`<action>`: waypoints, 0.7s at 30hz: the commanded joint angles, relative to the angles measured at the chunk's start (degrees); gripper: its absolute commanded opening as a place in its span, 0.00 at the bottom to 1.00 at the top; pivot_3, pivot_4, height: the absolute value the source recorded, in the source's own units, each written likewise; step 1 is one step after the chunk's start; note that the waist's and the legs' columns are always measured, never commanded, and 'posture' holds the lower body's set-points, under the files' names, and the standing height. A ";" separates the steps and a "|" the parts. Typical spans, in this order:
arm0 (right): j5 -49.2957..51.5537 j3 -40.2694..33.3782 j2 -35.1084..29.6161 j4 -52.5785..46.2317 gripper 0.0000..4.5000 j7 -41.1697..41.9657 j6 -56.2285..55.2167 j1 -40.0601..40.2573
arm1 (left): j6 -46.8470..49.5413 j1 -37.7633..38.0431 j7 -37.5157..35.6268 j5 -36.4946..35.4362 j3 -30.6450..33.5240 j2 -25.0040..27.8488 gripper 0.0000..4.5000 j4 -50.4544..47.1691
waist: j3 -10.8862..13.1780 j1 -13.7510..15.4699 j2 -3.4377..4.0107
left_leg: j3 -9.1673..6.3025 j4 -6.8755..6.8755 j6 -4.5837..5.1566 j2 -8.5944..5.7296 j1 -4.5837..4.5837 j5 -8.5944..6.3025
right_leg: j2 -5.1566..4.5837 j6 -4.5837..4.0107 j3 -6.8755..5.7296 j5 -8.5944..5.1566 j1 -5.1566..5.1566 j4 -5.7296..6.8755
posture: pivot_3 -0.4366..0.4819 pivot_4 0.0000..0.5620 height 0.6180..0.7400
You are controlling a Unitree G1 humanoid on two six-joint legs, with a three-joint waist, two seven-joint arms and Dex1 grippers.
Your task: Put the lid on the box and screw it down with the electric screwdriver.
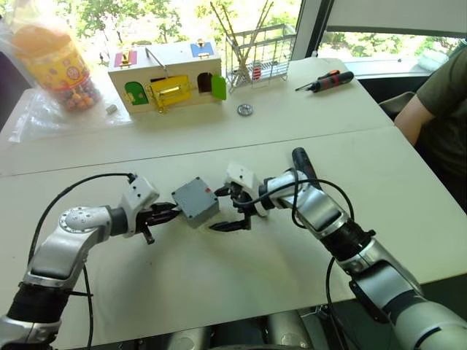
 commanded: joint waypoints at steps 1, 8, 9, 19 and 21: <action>1.25 -0.50 0.34 -7.17 0.99 -0.20 3.03 1.62 | -2.93 -2.61 -1.07 0.78 -0.34 -0.07 0.21 1.72 | 0.00 -0.03 0.00 | 0.00 0.00 0.00 0.00 0.00 0.00 | 0.00 0.00 0.00 0.00 0.00 0.00 | 0.48 0.27 1.00; 0.76 -2.16 0.86 -10.53 0.99 -3.63 6.70 3.22 | -6.22 -6.98 -2.67 2.79 -1.91 -0.73 0.21 7.13 | 0.00 0.01 0.00 | 0.00 0.03 0.00 -0.02 0.00 0.00 | -0.01 0.00 -0.01 0.00 0.01 0.02 | 0.48 0.27 1.00; 0.92 -2.32 0.86 -10.78 0.99 -3.83 7.04 3.24 | -6.39 -7.07 -2.93 2.86 -2.00 -0.73 0.21 7.28 | 0.00 -0.05 -0.01 | 0.00 0.04 0.00 -0.02 0.00 0.00 | -0.01 0.00 -0.01 0.00 0.01 0.02 | 0.48 0.27 1.00; 11.27 -23.30 -3.94 -19.88 0.99 -8.80 18.62 5.07 | 2.02 -11.09 -9.40 -4.49 4.55 7.62 0.21 3.95 | 0.00 0.52 -0.01 | -0.02 0.03 0.00 -0.03 -0.03 0.00 | -0.02 0.00 0.01 0.00 0.01 0.00 | 0.48 0.27 1.00; 11.25 -26.31 -3.17 -17.71 0.99 -11.34 16.67 5.70 | 6.89 -14.26 -7.84 -9.38 5.53 4.86 0.21 -0.31 | -0.01 1.31 -0.02 | -0.03 0.05 0.00 0.00 -0.01 0.00 | 0.00 0.00 -0.01 0.00 0.05 -0.01 | 0.48 0.27 1.00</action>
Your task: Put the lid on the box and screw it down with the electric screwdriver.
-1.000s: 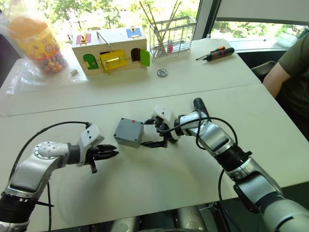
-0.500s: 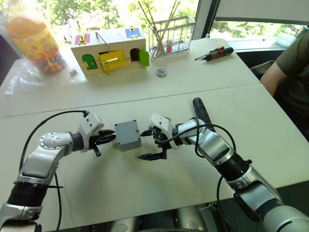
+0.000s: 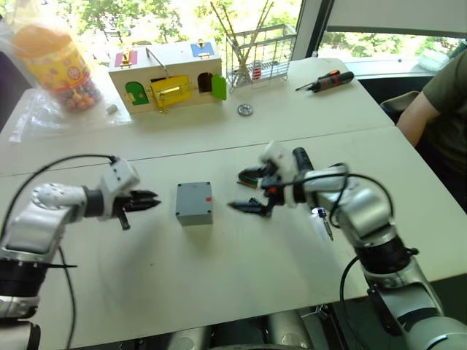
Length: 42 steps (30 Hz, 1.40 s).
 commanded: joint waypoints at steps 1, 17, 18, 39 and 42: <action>1.13 -4.07 1.50 0.89 0.99 -3.81 -3.07 0.54 | 6.32 -4.18 1.45 -8.02 2.00 -3.19 0.21 -8.37 | -0.01 0.36 -0.02 | 0.00 0.03 0.00 0.00 0.00 0.00 | 0.00 0.00 -0.01 0.00 0.01 0.01 | 0.48 0.27 1.00; -8.24 3.21 5.72 20.33 0.45 -7.85 -22.82 -0.21 | 5.64 -4.16 1.18 -5.32 -6.53 -4.81 0.21 -12.79 | -0.02 -1.28 -0.03 | 0.10 0.03 0.00 -0.02 0.00 0.00 | -0.01 0.00 0.05 0.00 -0.04 0.05 | 0.48 0.27 1.00; -8.32 3.33 5.81 20.75 0.45 -7.77 -23.09 -0.35 | 5.38 -4.04 1.12 -5.08 -6.57 -4.71 0.21 -12.54 | -0.02 -1.29 -0.03 | 0.09 0.03 0.00 -0.02 0.00 0.00 | -0.01 0.01 0.06 0.00 -0.03 0.05 | 0.48 0.27 1.00; -10.03 4.04 9.14 30.34 0.33 -8.12 -26.90 -4.55 | 3.56 -1.90 2.40 -3.43 -6.22 -5.93 0.21 -12.04 | -0.02 -1.47 -0.03 | 0.07 0.03 0.00 -0.01 0.00 0.00 | 0.00 0.00 0.05 0.00 -0.04 0.06 | 0.48 0.27 1.00; -10.13 4.01 9.33 30.82 0.06 -8.31 -27.18 -4.59 | 3.02 -1.42 2.48 -3.34 -6.04 -5.84 0.21 -11.53 | -0.02 -1.49 -0.03 | 0.08 0.03 0.00 -0.01 0.00 0.00 | 0.00 0.01 0.05 0.00 -0.04 0.06 | 0.48 0.27 1.00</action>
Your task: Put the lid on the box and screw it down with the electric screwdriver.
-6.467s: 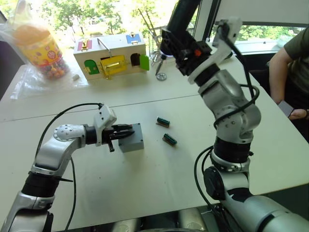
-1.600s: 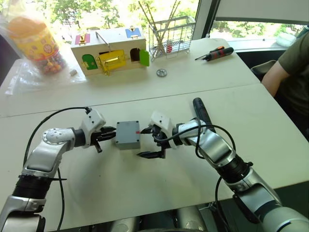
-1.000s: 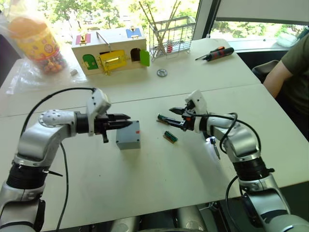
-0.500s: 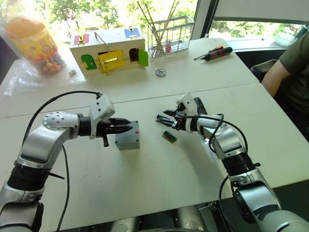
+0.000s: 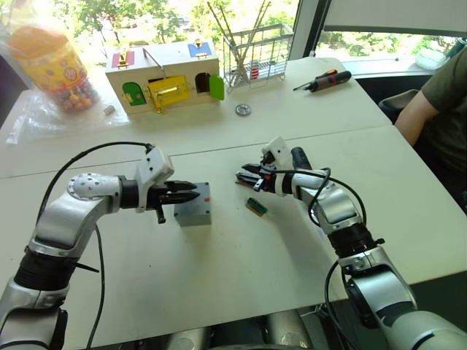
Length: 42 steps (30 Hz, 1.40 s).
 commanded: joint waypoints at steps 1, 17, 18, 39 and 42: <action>-0.28 -0.51 0.62 -0.52 0.01 -0.05 -1.46 -1.15 | -1.67 0.30 0.07 0.07 1.14 0.23 0.21 -0.59 | 0.00 0.03 0.00 | -0.01 0.00 0.00 0.00 0.00 0.00 | 0.00 0.00 0.00 0.00 0.00 0.00 | 0.48 0.27 1.00; 3.53 -4.30 -1.18 -13.36 0.01 -0.29 5.88 -1.52 | -3.03 -0.82 0.00 -0.14 3.27 1.60 0.21 3.08 | 0.00 0.05 0.00 | -0.01 0.01 0.00 0.00 0.00 0.00 | 0.00 0.00 0.00 0.00 0.00 0.01 | 0.48 0.27 1.00; 4.41 -4.79 -1.08 -15.40 0.01 -0.39 7.11 -1.85 | -2.77 -1.02 -0.09 -0.41 3.69 1.81 0.21 3.25 | 0.00 0.03 0.00 | -0.01 0.01 0.00 0.00 0.00 0.00 | 0.00 0.00 0.00 0.00 0.00 0.01 | 0.48 0.27 1.00; 6.27 4.93 5.65 -22.80 0.01 -1.98 10.06 2.04 | 1.13 2.93 -0.86 -2.55 5.31 5.02 0.21 -0.69 | 0.00 0.06 0.01 | -0.04 0.02 0.00 -0.02 0.00 0.00 | -0.01 0.00 0.00 0.00 0.00 0.04 | 0.48 0.27 1.00; 5.83 4.85 5.32 -21.42 0.01 -1.82 9.21 1.89 | 1.36 3.09 -0.60 -2.66 5.20 4.82 0.21 -0.94 | 0.00 0.03 0.01 | -0.04 0.02 0.00 -0.02 0.00 0.00 | 0.00 0.00 0.00 0.00 0.00 0.04 | 0.48 0.27 1.00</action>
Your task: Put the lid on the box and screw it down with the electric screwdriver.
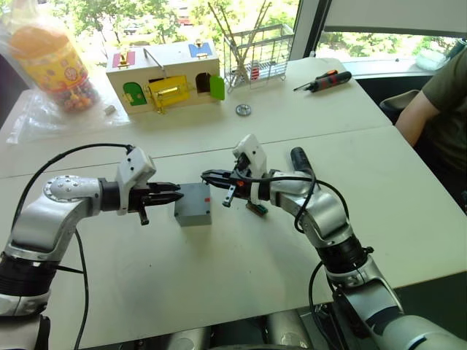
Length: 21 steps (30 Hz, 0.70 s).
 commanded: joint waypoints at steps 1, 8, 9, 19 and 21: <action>-0.34 -0.39 0.02 -0.17 0.01 0.12 -1.94 -0.48 | 0.02 0.25 0.53 -0.67 1.13 0.09 0.21 -1.76 | 0.00 -0.02 0.00 | 0.00 -0.01 0.00 0.00 0.00 0.00 | 0.00 0.00 0.00 0.00 -0.01 0.00 | 0.48 0.27 1.00; -0.72 -0.28 -0.29 0.33 0.01 0.50 -2.14 -0.22 | -0.19 -0.01 0.89 -0.50 0.44 -0.32 0.21 -1.55 | 0.00 -0.02 0.00 | 0.00 -0.01 0.00 0.00 0.00 0.00 | 0.00 0.00 0.00 0.00 -0.01 0.00 | 0.48 0.27 1.00; -0.82 -0.13 -0.30 0.40 0.01 0.56 -2.21 -0.08 | -0.23 -0.08 0.89 -0.43 0.31 -0.38 0.21 -1.52 | 0.00 -0.02 0.00 | 0.00 -0.01 0.00 0.00 0.00 0.00 | 0.00 0.00 0.00 0.00 -0.01 0.00 | 0.48 0.27 1.00; -1.82 0.32 -0.03 2.20 0.01 0.71 -3.33 0.33 | -0.60 -0.33 0.85 -0.17 0.06 -0.46 0.21 -1.31 | 0.00 -0.03 0.00 | 0.00 -0.01 0.00 0.00 0.00 0.00 | 0.00 0.00 0.00 0.00 -0.01 0.00 | 0.48 0.27 1.00; -2.17 0.56 -0.04 2.87 0.01 0.75 -3.75 0.21 | -0.64 -0.43 0.91 -0.13 -0.03 -0.56 0.21 -1.27 | 0.00 -0.02 0.00 | 0.00 -0.01 0.00 0.00 0.00 0.00 | 0.00 0.00 0.00 0.00 -0.01 0.00 | 0.48 0.27 1.00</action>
